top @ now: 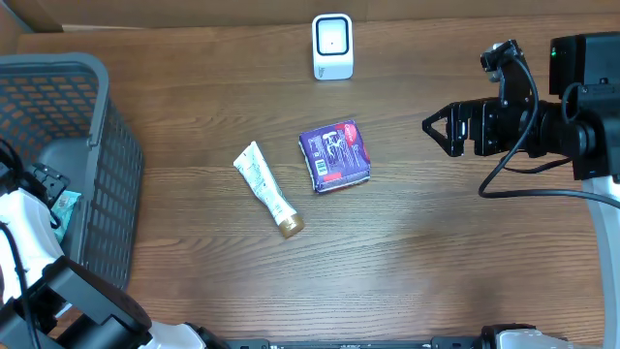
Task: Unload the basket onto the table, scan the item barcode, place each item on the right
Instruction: 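Reach into the basket and grasp the mint-green packet with left gripper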
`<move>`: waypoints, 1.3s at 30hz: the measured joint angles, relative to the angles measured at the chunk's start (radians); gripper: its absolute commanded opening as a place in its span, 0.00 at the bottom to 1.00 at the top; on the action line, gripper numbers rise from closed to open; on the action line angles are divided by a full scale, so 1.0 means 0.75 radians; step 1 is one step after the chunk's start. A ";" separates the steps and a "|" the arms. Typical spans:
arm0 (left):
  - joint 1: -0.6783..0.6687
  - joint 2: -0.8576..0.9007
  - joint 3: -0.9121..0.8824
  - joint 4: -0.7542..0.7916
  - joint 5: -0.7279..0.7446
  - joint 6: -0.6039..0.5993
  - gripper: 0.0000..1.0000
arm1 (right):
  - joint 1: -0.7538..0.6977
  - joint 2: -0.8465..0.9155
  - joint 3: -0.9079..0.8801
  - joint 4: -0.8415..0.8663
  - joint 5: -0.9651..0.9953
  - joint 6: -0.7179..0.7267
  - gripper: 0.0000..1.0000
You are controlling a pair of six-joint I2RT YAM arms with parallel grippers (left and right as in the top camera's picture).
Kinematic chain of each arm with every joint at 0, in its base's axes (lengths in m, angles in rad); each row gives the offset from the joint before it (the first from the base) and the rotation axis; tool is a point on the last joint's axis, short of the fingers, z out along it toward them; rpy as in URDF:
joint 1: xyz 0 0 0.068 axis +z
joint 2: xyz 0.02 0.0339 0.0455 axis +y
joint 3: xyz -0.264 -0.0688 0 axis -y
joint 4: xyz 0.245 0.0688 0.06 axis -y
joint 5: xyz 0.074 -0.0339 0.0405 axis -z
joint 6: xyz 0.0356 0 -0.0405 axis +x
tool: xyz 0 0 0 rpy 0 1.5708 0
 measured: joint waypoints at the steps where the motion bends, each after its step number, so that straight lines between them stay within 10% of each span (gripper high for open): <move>1: 0.000 0.009 0.000 0.008 -0.001 0.013 0.80 | 0.000 0.000 0.000 -0.002 0.000 0.001 1.00; 20: -0.009 0.305 -0.005 0.076 -0.031 0.098 0.77 | 0.000 0.000 0.000 -0.005 -0.001 0.000 1.00; 27: -0.017 0.345 0.024 0.108 -0.079 0.149 0.04 | 0.000 0.001 0.000 -0.005 0.000 0.000 1.00; 39: -0.016 0.340 0.073 0.023 0.010 0.157 0.04 | 0.000 0.000 0.000 -0.005 0.000 0.000 1.00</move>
